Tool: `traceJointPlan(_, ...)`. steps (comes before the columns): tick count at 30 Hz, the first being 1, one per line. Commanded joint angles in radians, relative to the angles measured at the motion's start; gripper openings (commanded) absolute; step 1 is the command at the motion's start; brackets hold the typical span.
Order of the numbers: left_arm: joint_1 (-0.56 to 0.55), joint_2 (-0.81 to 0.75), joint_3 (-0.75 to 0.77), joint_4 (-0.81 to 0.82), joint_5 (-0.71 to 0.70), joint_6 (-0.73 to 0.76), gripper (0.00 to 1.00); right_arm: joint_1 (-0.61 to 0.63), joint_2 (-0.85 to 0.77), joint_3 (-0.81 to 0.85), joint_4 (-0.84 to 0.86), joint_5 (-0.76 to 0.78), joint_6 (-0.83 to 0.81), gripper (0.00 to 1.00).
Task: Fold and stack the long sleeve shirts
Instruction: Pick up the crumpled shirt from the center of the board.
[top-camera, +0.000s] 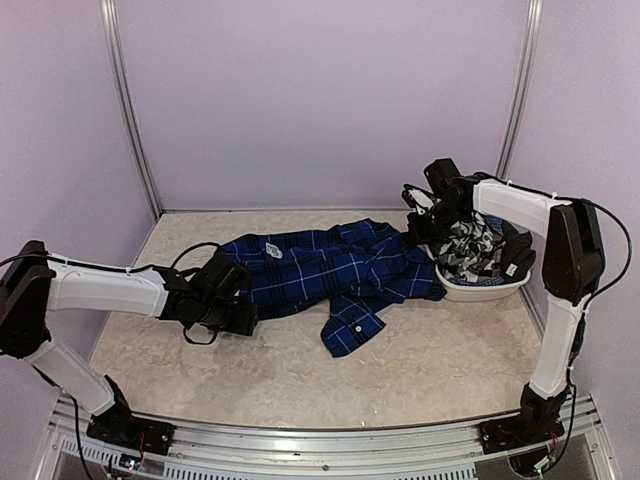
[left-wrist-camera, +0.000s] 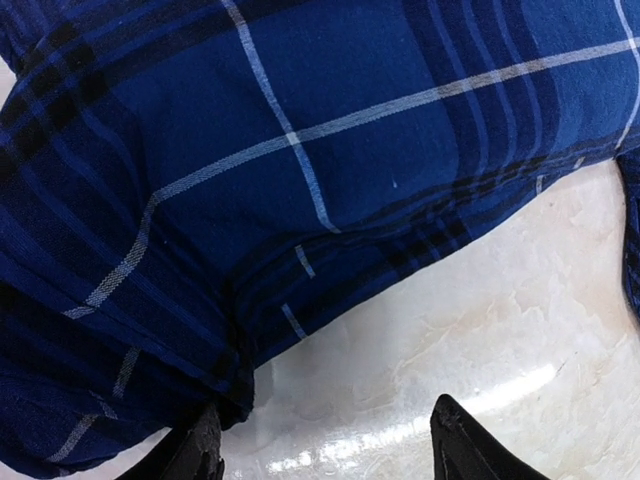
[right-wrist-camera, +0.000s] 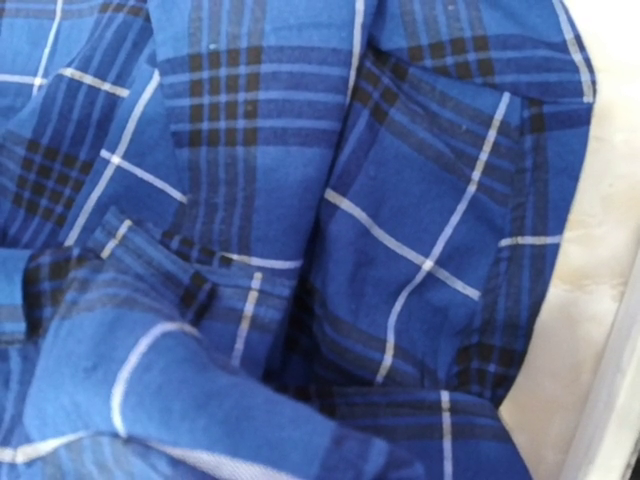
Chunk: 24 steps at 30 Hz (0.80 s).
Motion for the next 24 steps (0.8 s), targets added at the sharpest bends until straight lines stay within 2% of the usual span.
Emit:
traceJointPlan(1, 0.013, -0.002, -0.032, 0.0, -0.01, -0.033, 0.65, -0.01, -0.04, -0.006, 0.002, -0.005, -0.013, 0.0)
traceJointPlan(7, 0.015, -0.103, -0.1, 0.063, 0.067, -0.034, 0.61, -0.011, -0.032, -0.01, 0.006, -0.01, -0.011, 0.0)
traceJointPlan(13, 0.037, -0.239, -0.164, 0.088, 0.069, -0.07, 0.6, -0.01, -0.025, -0.009, 0.012, -0.022, -0.008, 0.0)
traceJointPlan(24, 0.148, -0.206, -0.191, 0.163, 0.125, -0.047, 0.56, -0.01, -0.028, 0.003, 0.005, -0.027, -0.011, 0.0)
